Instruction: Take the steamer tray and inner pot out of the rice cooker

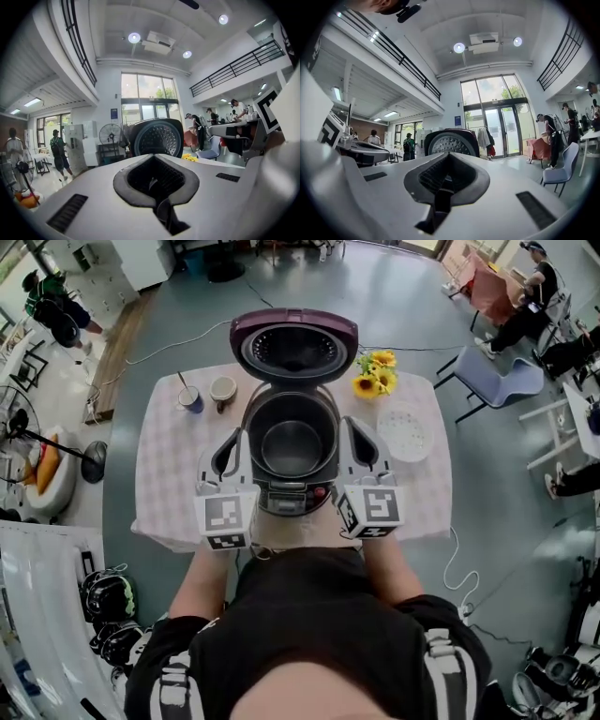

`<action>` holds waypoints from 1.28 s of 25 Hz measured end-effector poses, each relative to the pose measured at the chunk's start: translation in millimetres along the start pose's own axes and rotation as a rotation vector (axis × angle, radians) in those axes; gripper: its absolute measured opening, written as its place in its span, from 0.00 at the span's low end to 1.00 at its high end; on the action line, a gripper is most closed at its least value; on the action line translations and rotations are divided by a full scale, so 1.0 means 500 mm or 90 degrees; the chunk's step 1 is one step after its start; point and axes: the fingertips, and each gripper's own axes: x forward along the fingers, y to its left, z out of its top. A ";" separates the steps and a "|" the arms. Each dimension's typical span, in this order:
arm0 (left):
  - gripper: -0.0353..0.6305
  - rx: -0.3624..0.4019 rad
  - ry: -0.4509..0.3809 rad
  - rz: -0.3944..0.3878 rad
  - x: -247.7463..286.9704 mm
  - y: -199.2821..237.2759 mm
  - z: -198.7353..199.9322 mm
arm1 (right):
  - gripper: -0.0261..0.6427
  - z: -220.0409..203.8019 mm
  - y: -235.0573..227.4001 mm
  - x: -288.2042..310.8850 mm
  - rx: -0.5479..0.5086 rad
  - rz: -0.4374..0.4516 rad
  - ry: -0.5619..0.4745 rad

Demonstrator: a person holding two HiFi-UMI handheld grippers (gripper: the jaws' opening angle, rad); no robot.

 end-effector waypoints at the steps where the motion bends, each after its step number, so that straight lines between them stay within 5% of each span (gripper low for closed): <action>1: 0.06 0.002 0.000 -0.001 -0.006 0.010 -0.008 | 0.04 -0.006 0.012 0.000 0.001 -0.003 0.002; 7: 0.06 0.000 0.008 -0.010 -0.034 0.041 -0.040 | 0.04 -0.026 0.059 -0.014 -0.013 -0.021 0.021; 10: 0.06 -0.016 0.007 -0.024 -0.040 0.045 -0.043 | 0.07 -0.044 0.080 -0.011 0.001 0.014 0.043; 13: 0.45 -0.034 0.016 -0.066 -0.036 0.041 -0.055 | 0.27 -0.070 0.086 0.002 0.042 0.046 0.078; 21: 0.47 -0.101 0.091 -0.093 -0.011 0.066 -0.128 | 0.31 -0.133 0.040 0.018 0.103 0.039 0.165; 26: 0.47 -0.183 0.154 -0.208 0.016 0.035 -0.165 | 0.31 -0.166 0.003 0.027 0.155 0.056 0.211; 32: 0.46 -0.295 0.224 -0.269 0.072 0.036 -0.223 | 0.31 -0.230 -0.049 0.048 0.253 0.091 0.274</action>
